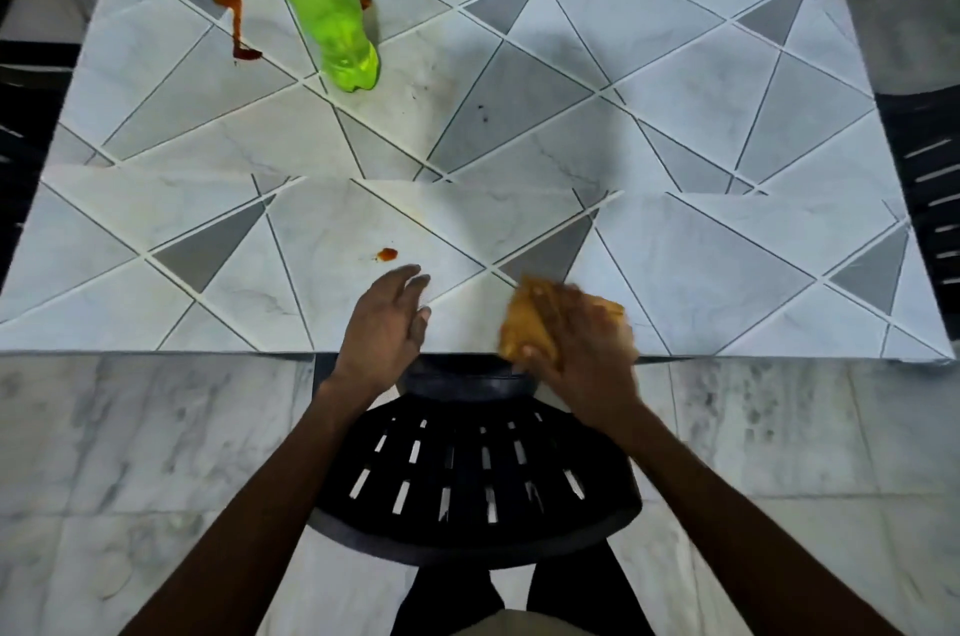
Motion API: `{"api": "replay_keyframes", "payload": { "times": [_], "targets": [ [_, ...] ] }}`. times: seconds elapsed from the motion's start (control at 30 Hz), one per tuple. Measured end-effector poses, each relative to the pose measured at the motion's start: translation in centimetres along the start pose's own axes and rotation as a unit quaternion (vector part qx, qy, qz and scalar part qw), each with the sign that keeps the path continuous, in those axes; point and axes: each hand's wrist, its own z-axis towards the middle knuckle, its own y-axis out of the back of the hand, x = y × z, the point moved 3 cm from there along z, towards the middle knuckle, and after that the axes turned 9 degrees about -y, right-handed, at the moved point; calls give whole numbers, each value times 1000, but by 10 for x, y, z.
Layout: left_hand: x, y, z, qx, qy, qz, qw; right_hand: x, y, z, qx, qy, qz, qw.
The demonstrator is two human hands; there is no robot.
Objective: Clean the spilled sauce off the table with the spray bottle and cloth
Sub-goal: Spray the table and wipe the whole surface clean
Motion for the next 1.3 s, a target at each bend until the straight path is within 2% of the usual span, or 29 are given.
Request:
{"api": "replay_keyframes", "payload": {
  "times": [0.07, 0.13, 0.2, 0.27, 0.37, 0.47, 0.6, 0.67, 0.77, 0.83, 0.9, 0.93, 1.07, 1.2, 1.3],
  "targets": [
    [4, 2, -3, -1, 1, -4, 1000, -42, 7, 2, -16, -68, -18, 997],
    [5, 1, -4, -2, -4, -5, 1000, -70, 16, 26, -40, -175, -16, 984],
    [6, 1, -5, -10, 9, -14, 1000, -64, 22, 66, -38, -250, 14, 967],
    [8, 3, -9, -27, 34, -25, 999, -28, 17, 102, -25, -266, 36, 963],
    [17, 12, -20, -48, 58, -18, 997, 57, 0, 117, -16, -168, 22, 985],
    [35, 19, -35, -45, 80, -13, 996, 117, -15, 74, -1, -43, -13, 999],
    [42, 23, -39, -31, 63, -2, 998, 89, -16, 21, 11, 61, -22, 998],
    [40, 24, -37, -44, 71, -7, 996, 53, -13, 14, 15, 53, -24, 998],
    [38, 23, -37, -53, 72, -10, 996, 6, 1, 40, -3, -79, -26, 997],
    [42, 21, -40, -42, 65, -11, 997, 6, 8, 72, -8, -178, -5, 984],
    [47, 21, -43, -29, 63, -25, 997, 40, 6, 97, 0, -218, 19, 976],
    [49, 21, -43, -27, 60, -31, 997, 65, 1, 102, 5, -202, 27, 979],
    [51, 25, -43, -27, 53, -46, 997, 143, -22, 60, 4, -36, -18, 999],
    [48, 25, -41, -29, 69, -61, 995, 114, -22, 24, 9, 61, -32, 998],
    [45, 24, -39, -24, 82, -78, 993, 67, -14, 17, 22, 69, -42, 996]
  ]
}}
